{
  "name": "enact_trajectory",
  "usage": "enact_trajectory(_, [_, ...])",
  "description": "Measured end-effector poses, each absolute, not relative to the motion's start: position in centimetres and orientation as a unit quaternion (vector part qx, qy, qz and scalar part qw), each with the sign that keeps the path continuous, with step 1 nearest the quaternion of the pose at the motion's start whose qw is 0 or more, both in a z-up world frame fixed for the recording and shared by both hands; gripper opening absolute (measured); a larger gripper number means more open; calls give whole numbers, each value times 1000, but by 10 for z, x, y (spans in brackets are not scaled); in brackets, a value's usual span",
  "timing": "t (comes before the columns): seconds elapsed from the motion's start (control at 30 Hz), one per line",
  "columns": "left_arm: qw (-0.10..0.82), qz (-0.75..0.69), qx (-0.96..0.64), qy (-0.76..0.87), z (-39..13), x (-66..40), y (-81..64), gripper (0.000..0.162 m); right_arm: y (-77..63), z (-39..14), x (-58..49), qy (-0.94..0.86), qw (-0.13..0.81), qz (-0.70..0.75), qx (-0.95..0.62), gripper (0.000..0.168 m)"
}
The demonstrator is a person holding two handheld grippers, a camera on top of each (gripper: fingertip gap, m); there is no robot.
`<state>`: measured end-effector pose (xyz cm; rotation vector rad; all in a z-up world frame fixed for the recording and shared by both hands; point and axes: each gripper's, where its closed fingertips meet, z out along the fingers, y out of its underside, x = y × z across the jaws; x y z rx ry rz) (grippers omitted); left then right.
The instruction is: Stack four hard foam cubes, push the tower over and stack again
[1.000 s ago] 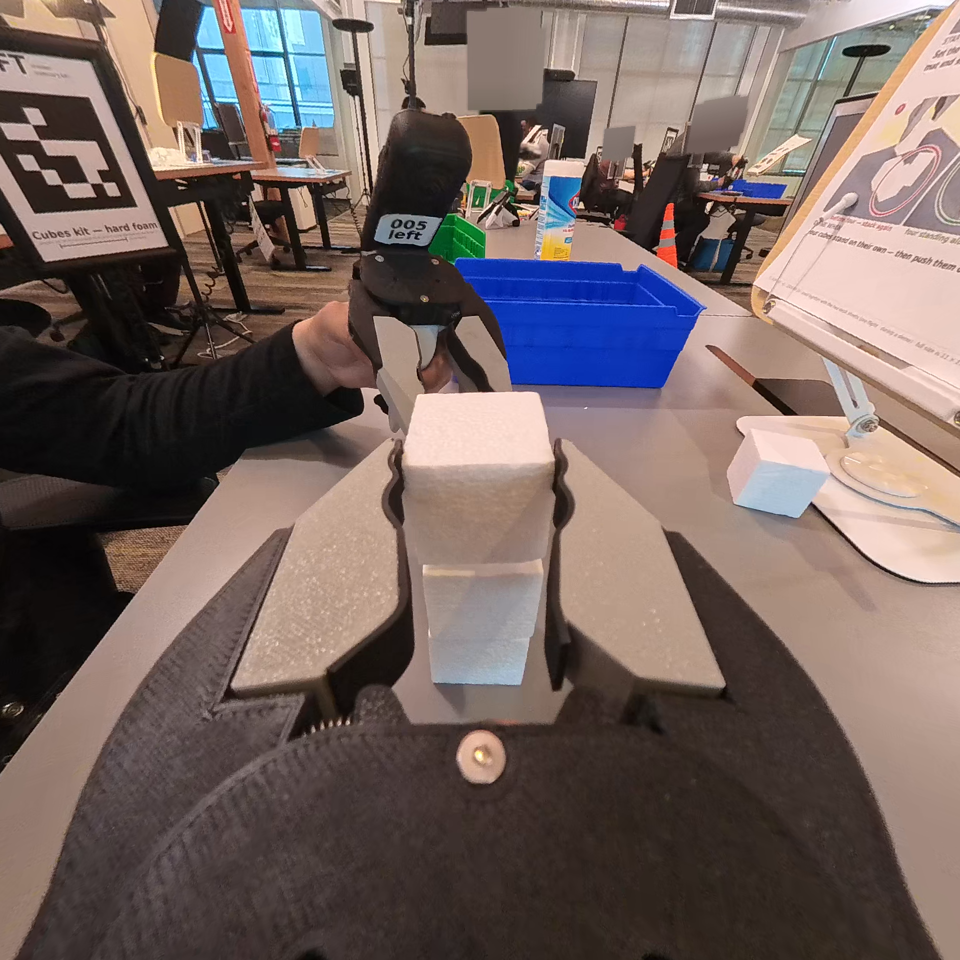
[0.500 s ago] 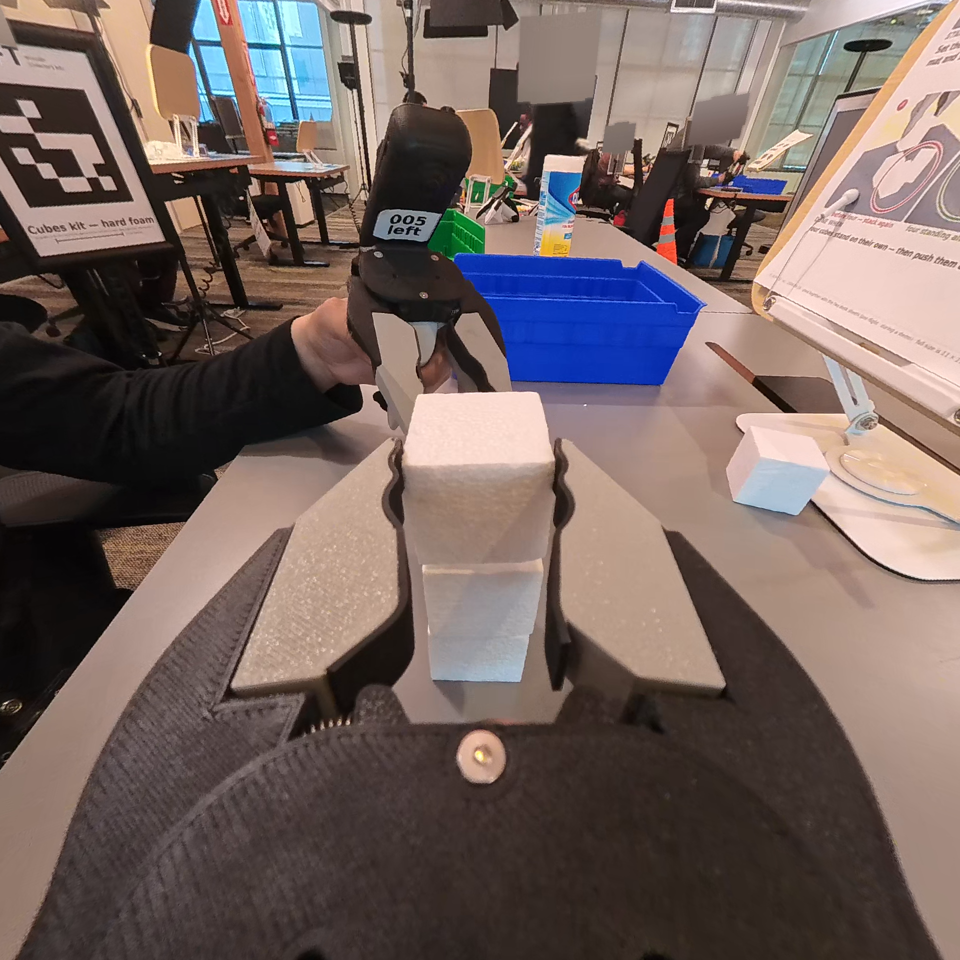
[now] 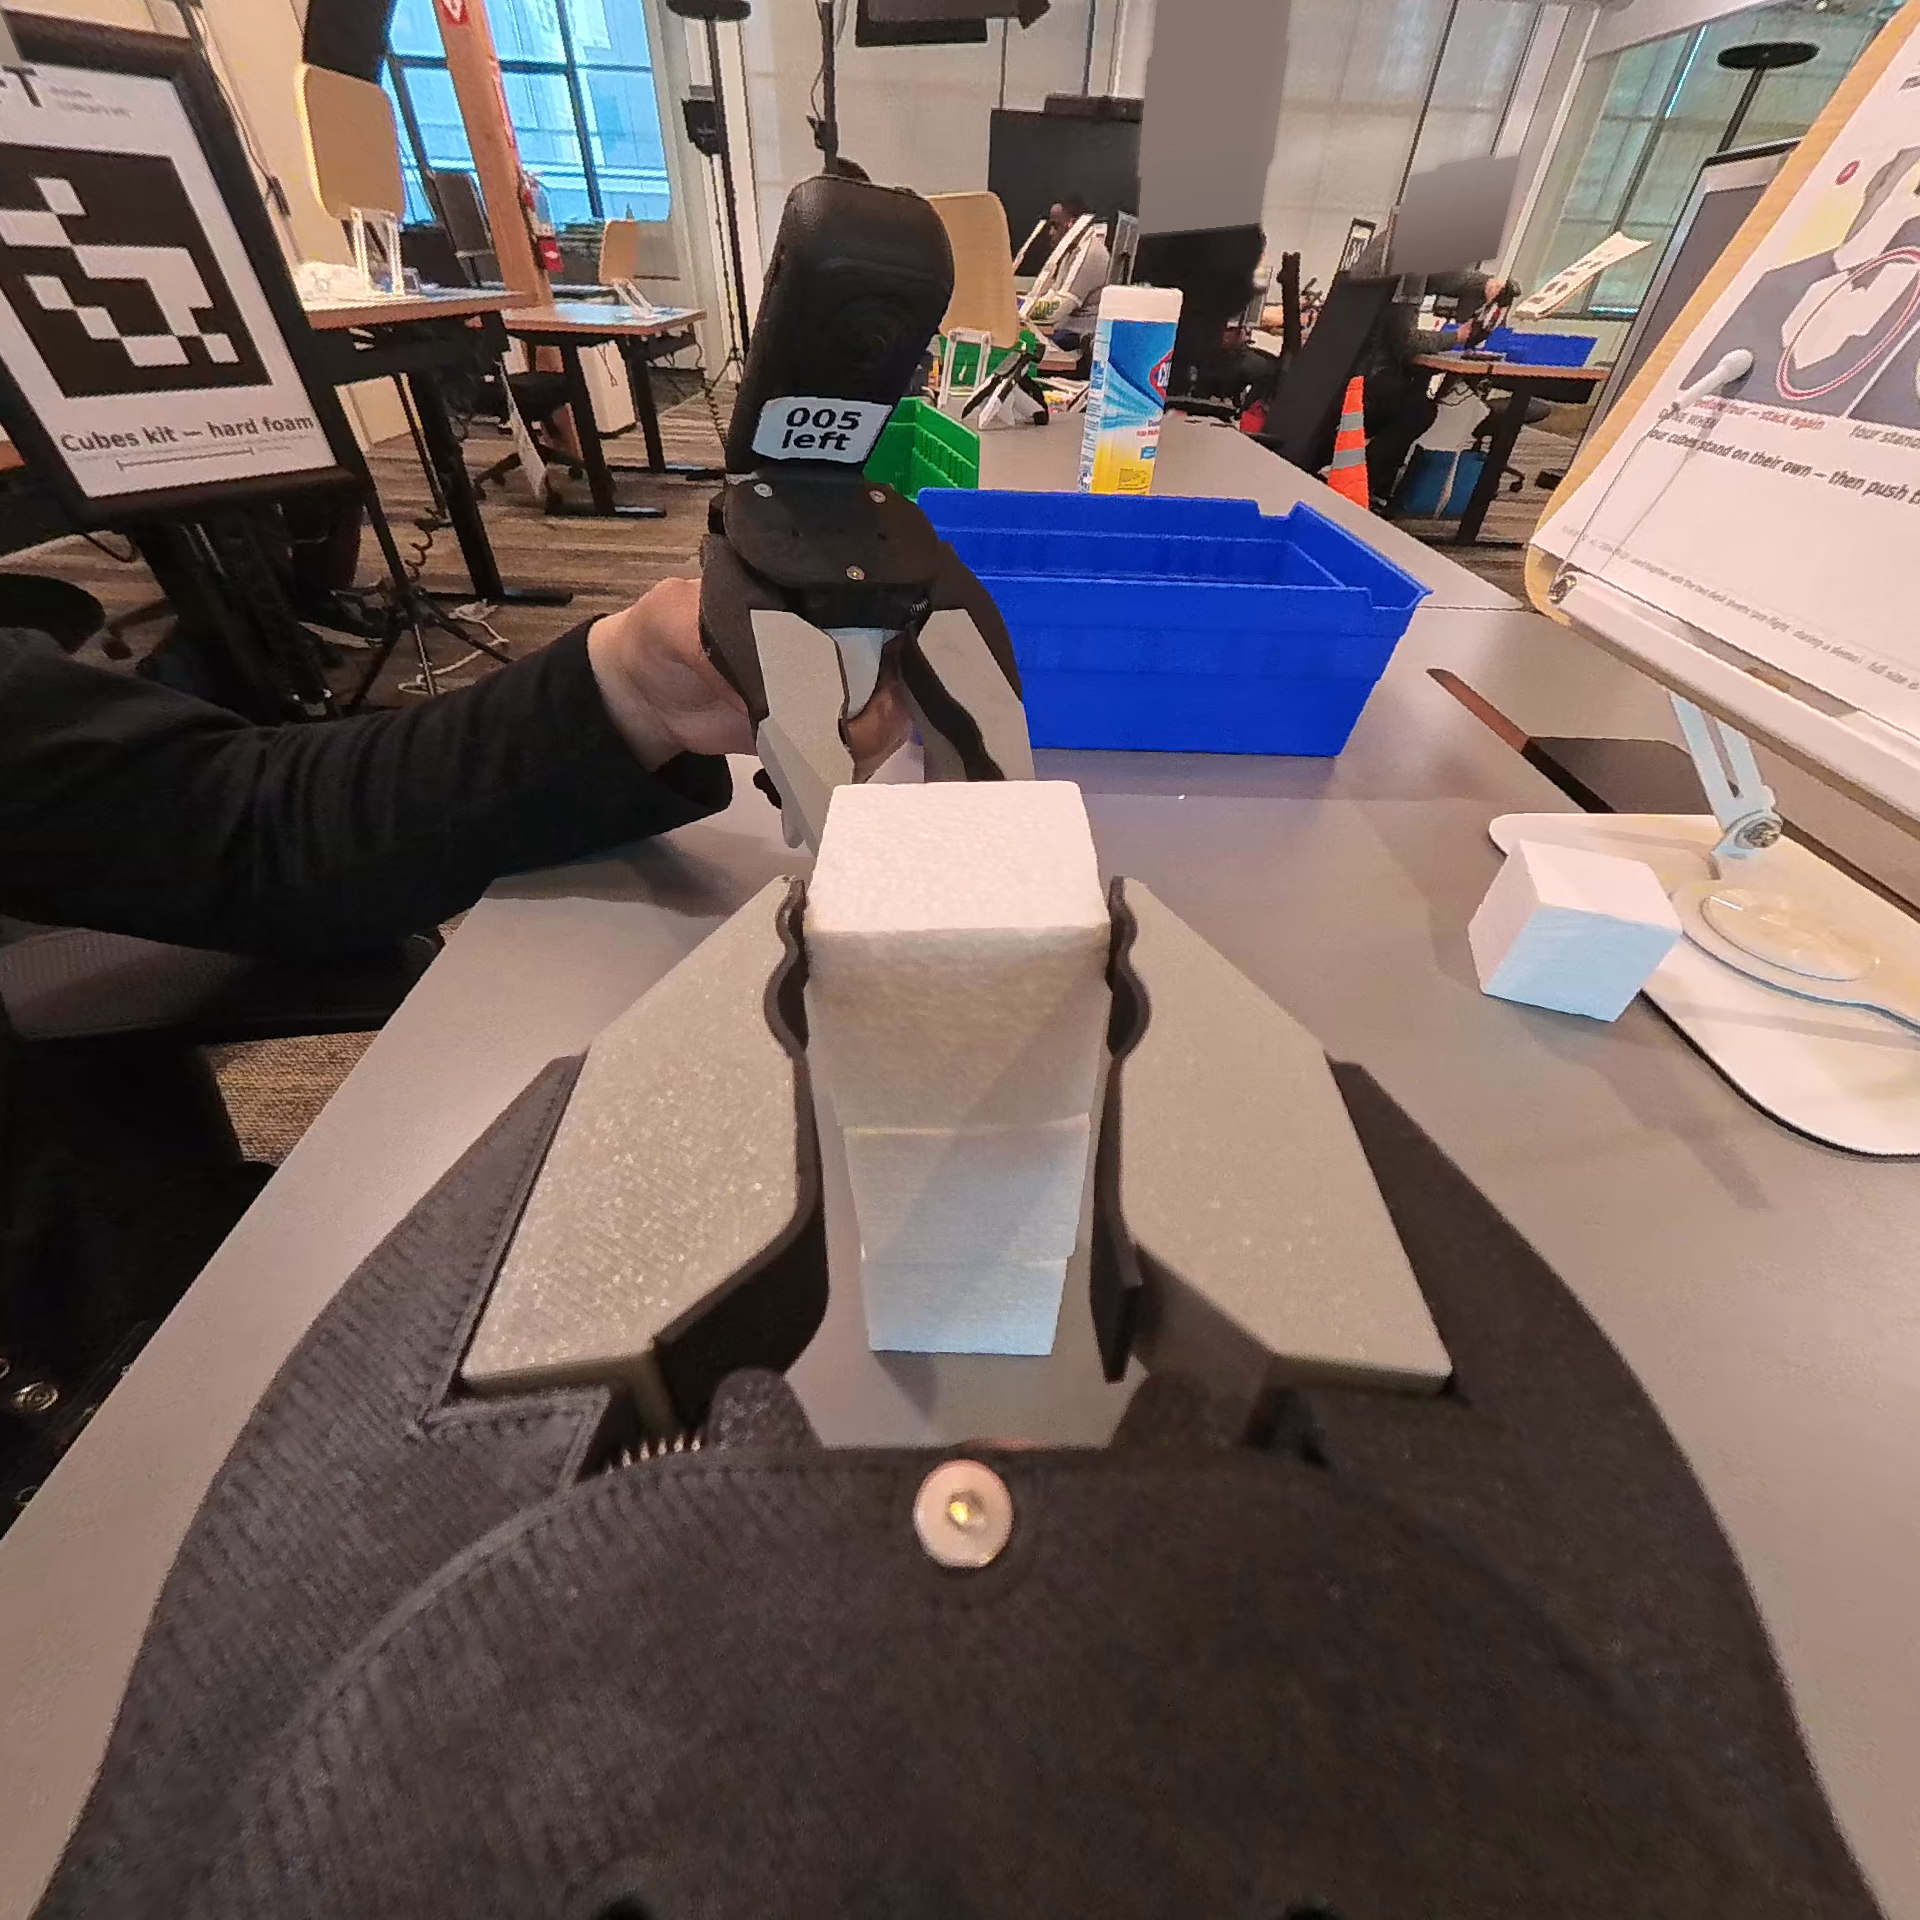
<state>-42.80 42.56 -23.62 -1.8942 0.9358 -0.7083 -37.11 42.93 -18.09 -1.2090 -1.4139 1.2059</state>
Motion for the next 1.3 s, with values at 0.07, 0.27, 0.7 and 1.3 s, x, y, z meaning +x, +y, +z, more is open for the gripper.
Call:
enact_trajectory(0.07, [441, -285, -763, 376, -236, -428, 426, 51, 429, -181, -371, -568, 442, 492, -489, 55])
enact_trajectory(0.27, [438, -284, -765, 378, -238, -428, 425, 52, 432, -177, -372, -552, 442, 506, -494, 70])
enact_trajectory(0.7, [445, -281, -771, 359, -236, -435, 431, 52, 430, -164, -367, -538, 453, 522, -482, 75])
enact_trajectory(1.3, [475, -67, -867, 133, -291, -509, 544, 70, 555, -151, -291, -264, 638, 405, -599, 74])
